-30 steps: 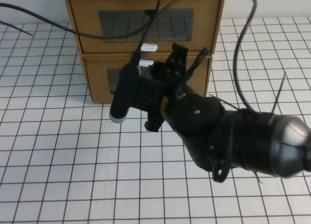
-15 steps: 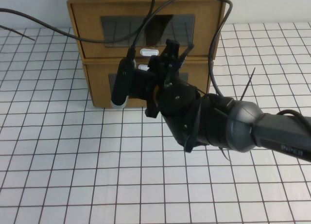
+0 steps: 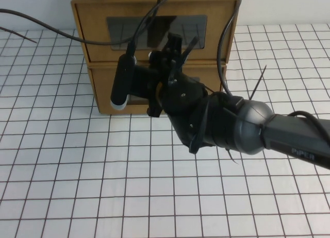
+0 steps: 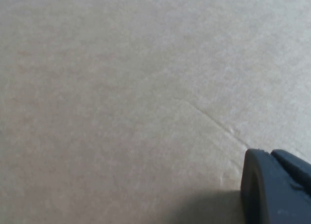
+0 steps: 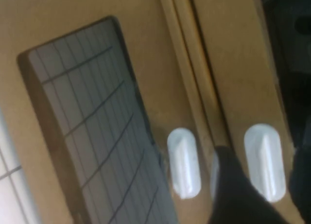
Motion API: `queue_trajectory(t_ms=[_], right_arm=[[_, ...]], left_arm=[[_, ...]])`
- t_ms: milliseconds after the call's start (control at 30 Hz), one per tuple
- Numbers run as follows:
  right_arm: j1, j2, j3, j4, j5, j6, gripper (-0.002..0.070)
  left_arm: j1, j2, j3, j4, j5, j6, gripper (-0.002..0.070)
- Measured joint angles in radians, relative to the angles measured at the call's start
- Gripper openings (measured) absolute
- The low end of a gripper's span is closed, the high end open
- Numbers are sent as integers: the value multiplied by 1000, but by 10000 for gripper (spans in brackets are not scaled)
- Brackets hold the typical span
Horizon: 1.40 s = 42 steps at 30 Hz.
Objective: Open the shoe box
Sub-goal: 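Pull the top drawer of the cardboard box fully open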
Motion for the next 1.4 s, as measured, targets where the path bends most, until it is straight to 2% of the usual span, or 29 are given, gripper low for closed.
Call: queue_trajectory(t_ms=[833,1400], right_arm=[[-76,31,-43,-10,-125,-18,244],[-75,57,-64,-32,-86,-21,41]], left_arm=[[0,0,0,0,7,0,-2],[0,0,0,1,9,0,-2]])
